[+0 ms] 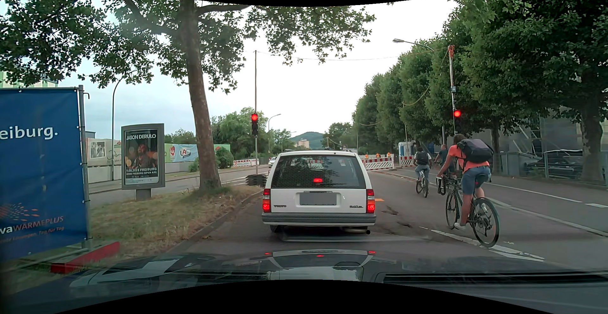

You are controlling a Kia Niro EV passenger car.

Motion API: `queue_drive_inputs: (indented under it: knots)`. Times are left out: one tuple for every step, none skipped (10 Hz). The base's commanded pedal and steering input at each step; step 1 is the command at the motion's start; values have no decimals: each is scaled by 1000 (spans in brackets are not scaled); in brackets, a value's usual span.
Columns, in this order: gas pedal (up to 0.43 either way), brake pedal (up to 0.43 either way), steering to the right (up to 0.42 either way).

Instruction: Follow the waypoints while adhering to traffic rules and regulations

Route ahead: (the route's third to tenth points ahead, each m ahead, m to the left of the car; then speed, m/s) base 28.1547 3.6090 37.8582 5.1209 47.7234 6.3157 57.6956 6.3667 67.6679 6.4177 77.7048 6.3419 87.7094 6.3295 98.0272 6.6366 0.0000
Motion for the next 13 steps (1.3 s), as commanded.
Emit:
queue_drive_inputs:
  knots:
    - [0,262,6]
    - [0,262,6]
    - [0,262,6]
    - [0,262,6]
    - [0,262,6]
    - [0,262,6]
    - [0,262,6]
    - [0,262,6]
    - [0,262,6]
    - [0,262,6]
    - [0,262,6]
    - [0,262,6]
    - [0,262,6]
